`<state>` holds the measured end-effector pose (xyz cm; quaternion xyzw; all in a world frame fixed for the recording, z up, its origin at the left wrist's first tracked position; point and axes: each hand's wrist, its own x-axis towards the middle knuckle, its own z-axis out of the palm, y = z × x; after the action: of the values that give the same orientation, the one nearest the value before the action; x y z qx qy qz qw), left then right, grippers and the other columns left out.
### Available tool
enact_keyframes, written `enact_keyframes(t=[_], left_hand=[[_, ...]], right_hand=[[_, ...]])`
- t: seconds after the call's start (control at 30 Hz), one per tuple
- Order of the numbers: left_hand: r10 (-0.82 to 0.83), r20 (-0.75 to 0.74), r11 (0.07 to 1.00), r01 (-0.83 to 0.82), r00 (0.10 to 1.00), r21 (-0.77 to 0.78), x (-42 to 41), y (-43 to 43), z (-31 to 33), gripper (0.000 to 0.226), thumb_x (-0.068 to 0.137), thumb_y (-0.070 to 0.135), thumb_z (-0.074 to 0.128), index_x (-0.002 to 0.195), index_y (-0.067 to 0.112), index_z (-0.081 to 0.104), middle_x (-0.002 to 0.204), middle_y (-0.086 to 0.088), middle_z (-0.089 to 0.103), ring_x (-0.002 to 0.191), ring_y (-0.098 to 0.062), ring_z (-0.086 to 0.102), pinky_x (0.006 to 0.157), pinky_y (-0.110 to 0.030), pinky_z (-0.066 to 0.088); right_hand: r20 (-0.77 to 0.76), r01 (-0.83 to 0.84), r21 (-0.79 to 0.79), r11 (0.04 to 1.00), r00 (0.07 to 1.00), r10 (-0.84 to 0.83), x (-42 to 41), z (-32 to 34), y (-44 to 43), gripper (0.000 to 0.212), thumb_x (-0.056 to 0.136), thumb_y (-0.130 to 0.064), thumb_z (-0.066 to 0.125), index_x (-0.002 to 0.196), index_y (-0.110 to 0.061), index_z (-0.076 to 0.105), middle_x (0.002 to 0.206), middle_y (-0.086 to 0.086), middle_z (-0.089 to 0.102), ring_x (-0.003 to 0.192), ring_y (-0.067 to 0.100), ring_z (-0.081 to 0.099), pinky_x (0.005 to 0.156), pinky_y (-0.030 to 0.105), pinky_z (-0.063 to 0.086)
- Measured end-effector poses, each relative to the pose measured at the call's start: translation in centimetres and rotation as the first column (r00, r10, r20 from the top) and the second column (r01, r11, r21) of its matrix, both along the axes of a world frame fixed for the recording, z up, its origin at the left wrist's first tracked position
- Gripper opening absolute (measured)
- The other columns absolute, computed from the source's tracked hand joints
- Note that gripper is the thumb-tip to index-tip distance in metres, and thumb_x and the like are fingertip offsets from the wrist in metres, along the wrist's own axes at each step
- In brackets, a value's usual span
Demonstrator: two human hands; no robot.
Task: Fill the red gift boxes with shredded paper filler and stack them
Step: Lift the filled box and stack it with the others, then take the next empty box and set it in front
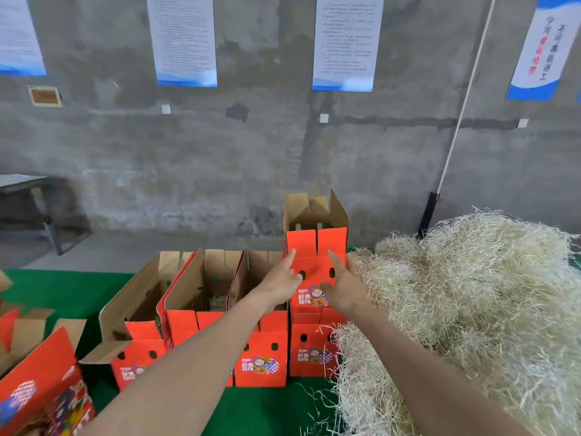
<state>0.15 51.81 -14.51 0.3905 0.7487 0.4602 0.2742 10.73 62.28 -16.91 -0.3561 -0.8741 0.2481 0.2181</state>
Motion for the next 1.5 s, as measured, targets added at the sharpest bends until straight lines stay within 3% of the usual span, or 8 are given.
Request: enact_keyframes(t=[0.4,0.53,0.77,0.93,1.07,1.23,1.37,1.5], left_hand=[[0.244,-0.308,0.953,-0.169,0.920,0.251,-1.2,-9.6,1.3,0.049,0.095,0.023,0.051,0.141,0.016,0.038,0.122,-0.005,0.057,0.108,-0.015,0.056,0.093,-0.019,0.039],[0.361,-0.443,0.908,-0.201,0.821,0.368,-0.2,-19.7,3.0,0.012,0.091,0.018,0.057,0.098,0.020,0.067,0.095,0.014,0.067,0.091,-0.001,0.060,0.084,-0.016,0.044],[0.541,-0.778,0.759,-0.584,0.318,0.289,1.3,-44.0,2.7,0.017,0.075,0.015,0.076,0.090,0.017,0.071,0.096,0.004,0.066,0.090,-0.019,0.064,0.080,-0.026,0.049],[0.522,-0.837,0.568,-0.666,-0.163,0.484,-0.5,-56.5,9.4,0.041,0.071,0.015,0.078,0.109,0.009,0.065,0.111,-0.014,0.063,0.102,-0.037,0.055,0.093,-0.042,0.040],[0.195,-0.979,0.384,-0.923,0.063,0.017,-4.6,-62.0,13.9,0.077,0.071,0.050,0.072,0.136,0.022,0.040,0.130,-0.008,0.052,0.116,-0.033,0.050,0.091,-0.047,0.043],[-0.066,-0.874,0.223,-0.846,0.482,-0.484,-8.2,-61.6,16.1,0.030,0.089,0.018,0.050,0.115,0.006,0.058,0.106,-0.008,0.061,0.094,-0.026,0.060,0.077,-0.036,0.053],[-0.167,-0.961,0.276,-0.925,0.222,-0.262,-6.0,-59.2,20.2,0.026,0.086,0.009,0.044,0.108,0.010,0.057,0.106,-0.010,0.060,0.096,-0.032,0.060,0.063,-0.033,0.043],[-0.270,-0.958,0.445,-0.895,-0.099,-0.033,0.0,-55.5,23.4,0.013,0.086,0.014,0.043,0.075,0.020,0.038,0.090,-0.002,0.050,0.094,-0.031,0.061,0.049,-0.023,0.027]], right_hand=[[-0.173,0.029,0.215,0.976,0.985,0.009,-0.4,2.0,-4.6,0.038,0.092,-0.019,0.052,0.129,-0.010,0.049,0.122,0.016,0.058,0.114,0.033,0.050,0.093,0.038,0.041],[-0.326,-0.181,0.380,0.907,0.892,0.314,-1.2,5.3,-11.8,0.013,0.091,-0.012,0.055,0.096,-0.009,0.066,0.089,0.004,0.070,0.084,0.022,0.064,0.074,0.034,0.046],[0.132,-0.803,0.403,0.439,0.526,0.840,-4.1,1.8,-30.5,0.034,0.090,-0.047,0.036,0.103,-0.028,0.061,0.101,-0.008,0.065,0.094,0.012,0.057,0.082,0.028,0.046],[0.000,-0.843,0.205,0.498,0.508,0.861,-7.9,0.6,-40.1,0.028,0.092,-0.044,0.045,0.110,-0.029,0.060,0.091,-0.015,0.061,0.082,0.000,0.053,0.073,0.017,0.042],[-0.053,-0.838,0.034,0.544,0.542,0.838,-9.2,0.7,-45.7,0.038,0.092,-0.048,0.044,0.118,-0.025,0.057,0.102,-0.010,0.063,0.092,0.003,0.056,0.085,0.021,0.044],[-0.024,-0.737,-0.370,0.566,0.616,0.787,-8.3,1.6,-49.6,0.056,0.090,-0.056,0.043,0.133,-0.020,0.041,0.108,-0.002,0.061,0.094,0.012,0.062,0.084,0.034,0.053],[-0.282,-0.545,-0.815,0.194,0.667,0.690,-6.6,3.5,-51.1,0.085,0.074,-0.065,0.055,0.142,-0.023,0.026,0.125,0.006,0.054,0.089,0.022,0.069,0.073,0.038,0.057],[-0.692,-0.650,-0.714,-0.262,0.595,0.408,-4.7,6.6,-51.4,0.105,0.043,-0.065,0.080,0.132,-0.027,0.040,0.130,0.016,0.051,0.103,0.038,0.062,0.073,0.049,0.056]])
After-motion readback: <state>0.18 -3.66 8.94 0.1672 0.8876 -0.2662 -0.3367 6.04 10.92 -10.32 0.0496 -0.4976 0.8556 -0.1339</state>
